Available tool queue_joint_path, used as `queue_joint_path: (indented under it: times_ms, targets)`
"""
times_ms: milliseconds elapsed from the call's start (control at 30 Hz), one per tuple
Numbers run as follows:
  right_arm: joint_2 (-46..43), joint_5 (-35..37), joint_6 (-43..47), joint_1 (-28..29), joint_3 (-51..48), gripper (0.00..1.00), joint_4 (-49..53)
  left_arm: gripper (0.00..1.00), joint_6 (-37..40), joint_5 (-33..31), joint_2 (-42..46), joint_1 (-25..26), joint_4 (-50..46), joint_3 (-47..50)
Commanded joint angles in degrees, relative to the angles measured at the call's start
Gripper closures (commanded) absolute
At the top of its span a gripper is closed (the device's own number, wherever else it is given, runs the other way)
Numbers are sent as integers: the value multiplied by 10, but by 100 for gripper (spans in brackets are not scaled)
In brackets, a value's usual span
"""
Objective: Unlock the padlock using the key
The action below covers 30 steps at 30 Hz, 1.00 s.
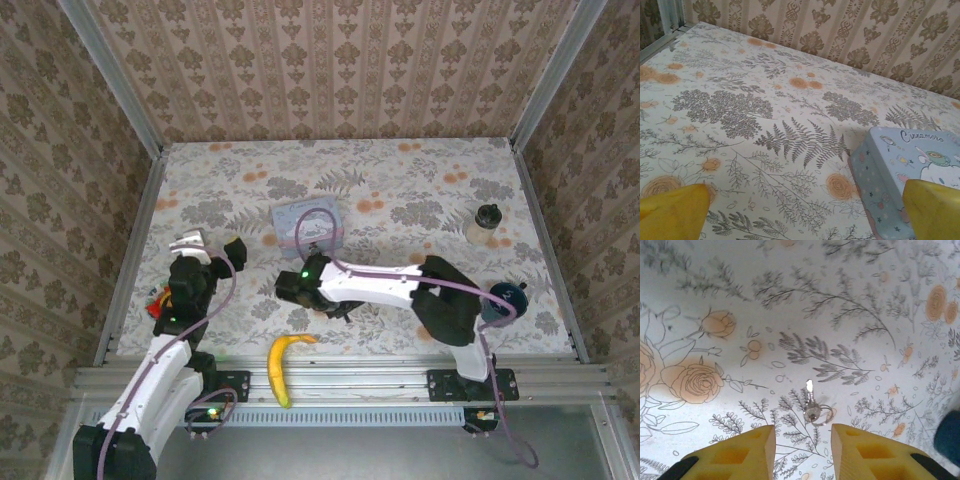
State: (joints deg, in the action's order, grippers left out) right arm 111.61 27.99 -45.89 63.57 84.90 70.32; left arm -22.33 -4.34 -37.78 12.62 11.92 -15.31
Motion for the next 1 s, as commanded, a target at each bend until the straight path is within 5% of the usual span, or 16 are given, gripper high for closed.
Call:
queue_joint_path:
  times_ms: [0, 400, 967]
  targets:
    - [-44, -12, -59, -19, -53, 64, -26, 0, 1, 34, -4, 0, -4, -27]
    - [-174, -119, -206, -74, -281, 64, -277, 0, 27, 37, -26, 51, 43, -31]
    - [-169, -123, -238, -94, -335, 72, -330, 0, 31, 28, -38, 64, 48, -25]
